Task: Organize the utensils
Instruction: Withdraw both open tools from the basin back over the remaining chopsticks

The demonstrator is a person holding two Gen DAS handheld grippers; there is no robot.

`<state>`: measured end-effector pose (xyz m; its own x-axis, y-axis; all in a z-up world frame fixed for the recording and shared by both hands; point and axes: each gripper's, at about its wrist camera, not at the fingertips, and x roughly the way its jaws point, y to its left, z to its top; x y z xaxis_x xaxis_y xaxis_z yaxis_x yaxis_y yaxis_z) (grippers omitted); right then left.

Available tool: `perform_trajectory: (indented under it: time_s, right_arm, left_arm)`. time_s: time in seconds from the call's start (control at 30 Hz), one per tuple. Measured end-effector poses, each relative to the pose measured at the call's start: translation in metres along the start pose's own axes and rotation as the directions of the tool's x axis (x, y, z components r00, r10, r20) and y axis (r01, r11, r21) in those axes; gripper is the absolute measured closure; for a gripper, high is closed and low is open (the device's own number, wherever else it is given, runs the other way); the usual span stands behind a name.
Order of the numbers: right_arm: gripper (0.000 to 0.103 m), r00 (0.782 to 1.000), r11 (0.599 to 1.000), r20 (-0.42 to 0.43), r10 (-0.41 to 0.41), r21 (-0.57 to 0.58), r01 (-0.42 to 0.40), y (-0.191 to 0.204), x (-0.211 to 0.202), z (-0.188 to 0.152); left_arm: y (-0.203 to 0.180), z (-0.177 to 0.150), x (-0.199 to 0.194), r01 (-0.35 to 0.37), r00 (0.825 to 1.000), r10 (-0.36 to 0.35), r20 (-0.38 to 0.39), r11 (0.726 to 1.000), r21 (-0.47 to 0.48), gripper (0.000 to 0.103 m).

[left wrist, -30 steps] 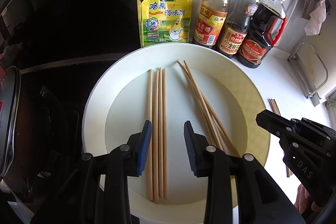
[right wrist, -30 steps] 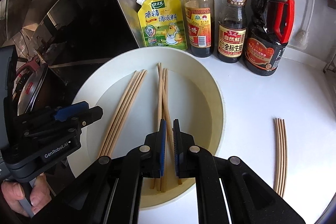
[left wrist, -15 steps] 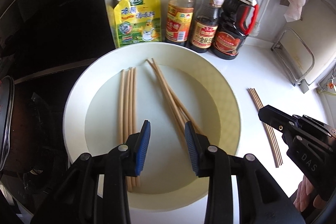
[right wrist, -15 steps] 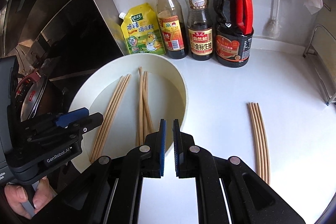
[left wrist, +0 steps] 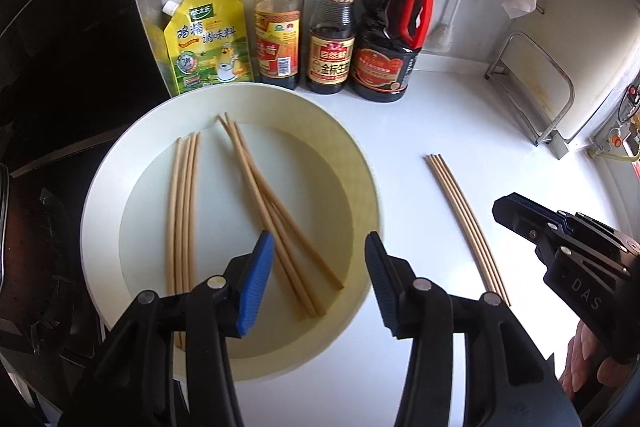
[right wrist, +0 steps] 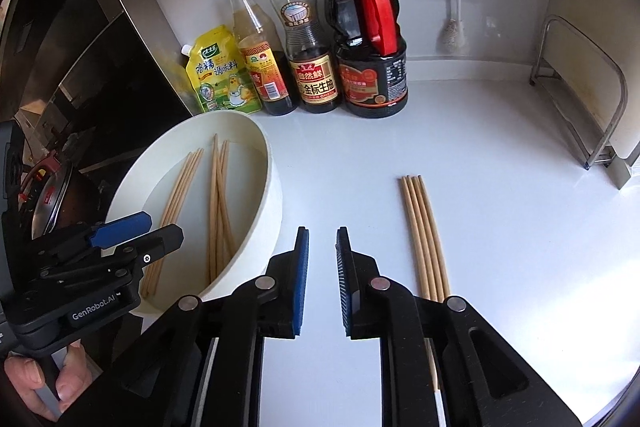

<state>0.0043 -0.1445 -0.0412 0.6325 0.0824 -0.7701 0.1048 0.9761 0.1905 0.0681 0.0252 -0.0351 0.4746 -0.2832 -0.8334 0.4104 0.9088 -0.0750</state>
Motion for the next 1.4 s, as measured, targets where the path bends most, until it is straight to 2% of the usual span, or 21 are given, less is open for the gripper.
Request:
perform_trajectory:
  time_s: [0.23, 0.37, 0.63, 0.73, 1.0, 1.4]
  right_arm:
    - [0.088, 1.000, 1.000, -0.012, 0.003, 0.001, -0.003, -0.021, -0.006, -0.008]
    - [0.084, 1.000, 1.000, -0.023, 0.006, 0.000, -0.006, -0.032, -0.007, -0.012]
    - [0.081, 0.999, 1.000, -0.054, 0.006, 0.000, -0.006, -0.057, -0.003, -0.018]
    - [0.076, 0.998, 1.000, -0.062, 0.009, 0.000, -0.009, -0.067, 0.000, -0.021]
    - [0.075, 0.996, 1.000, -0.084, -0.004, -0.013, 0.003, -0.093, 0.008, -0.028]
    - [0.069, 0.991, 0.999, -0.133, -0.015, -0.054, 0.007, -0.122, 0.039, -0.045]
  left_arm:
    - [-0.026, -0.003, 0.000, 0.003, 1.000, -0.003, -0.003, 1.000, 0.008, 0.052]
    - [-0.040, -0.005, 0.002, 0.006, 1.000, -0.005, -0.008, 1.000, 0.011, 0.052]
    - [-0.063, -0.008, 0.010, 0.011, 1.000, -0.011, -0.021, 1.000, 0.000, 0.051]
    - [-0.071, -0.009, 0.013, 0.008, 1.000, -0.008, -0.026, 1.000, -0.005, 0.049]
    - [-0.090, -0.013, 0.024, -0.002, 0.999, 0.001, -0.037, 1.000, -0.016, 0.048]
    - [-0.107, -0.030, 0.050, -0.017, 0.997, 0.012, -0.074, 0.998, -0.062, 0.037]
